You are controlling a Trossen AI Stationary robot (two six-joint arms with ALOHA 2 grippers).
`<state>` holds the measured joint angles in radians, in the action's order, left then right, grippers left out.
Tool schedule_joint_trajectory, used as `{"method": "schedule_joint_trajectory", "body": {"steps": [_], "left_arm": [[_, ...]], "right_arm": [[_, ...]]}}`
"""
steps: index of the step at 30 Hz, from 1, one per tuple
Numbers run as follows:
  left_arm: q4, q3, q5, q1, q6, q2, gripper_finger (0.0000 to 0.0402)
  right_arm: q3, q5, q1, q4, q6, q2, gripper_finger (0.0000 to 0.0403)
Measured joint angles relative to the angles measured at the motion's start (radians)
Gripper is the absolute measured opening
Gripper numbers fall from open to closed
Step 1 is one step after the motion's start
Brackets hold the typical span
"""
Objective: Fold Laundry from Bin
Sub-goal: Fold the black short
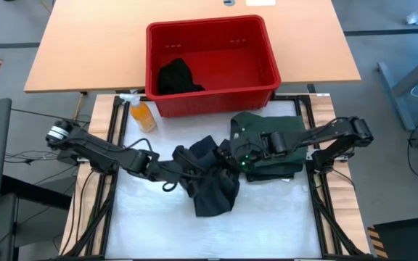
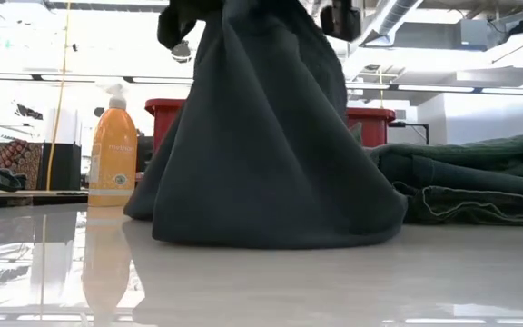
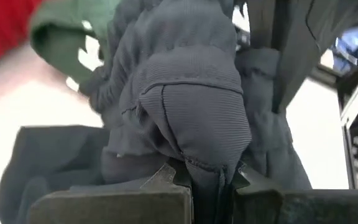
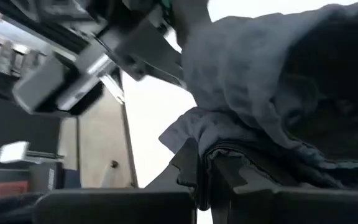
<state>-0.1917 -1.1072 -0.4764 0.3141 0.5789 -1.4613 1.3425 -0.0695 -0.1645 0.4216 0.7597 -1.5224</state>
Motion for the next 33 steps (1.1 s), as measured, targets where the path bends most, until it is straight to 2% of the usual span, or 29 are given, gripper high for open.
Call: {"method": "schedule_joint_trajectory", "body": {"steps": [3,9,13,17,21,28,33], "left_arm": [[-0.020,0.000,0.030,0.000,0.000,-0.012,0.0003],[-0.030,0.000,0.104,-0.009,0.006,-0.013,0.0005],[-0.033,0.000,0.150,-0.022,0.009,-0.013,0.0021],[-0.037,0.000,0.151,-0.024,0.020,-0.013,0.0042],[-0.043,0.000,0.170,-0.024,0.006,-0.013,0.0072],[-0.051,0.000,0.365,-0.061,0.010,-0.013,0.0146],[-0.043,0.000,0.420,-0.086,-0.004,-0.013,0.0198]], "right_arm": [[-0.036,0.021,-0.008,0.019,0.023,0.001,0.0032],[-0.124,0.067,-0.013,-0.054,0.077,0.005,0.0032],[-0.145,0.068,-0.012,-0.108,0.089,0.005,0.0032],[-0.145,0.068,-0.013,-0.147,0.096,0.005,0.0032],[-0.145,0.068,-0.013,-0.147,0.100,0.005,0.0033],[-0.145,0.067,-0.013,-0.147,0.097,0.005,0.0033],[-0.145,0.067,-0.013,-0.149,0.100,0.005,0.0033]]}}
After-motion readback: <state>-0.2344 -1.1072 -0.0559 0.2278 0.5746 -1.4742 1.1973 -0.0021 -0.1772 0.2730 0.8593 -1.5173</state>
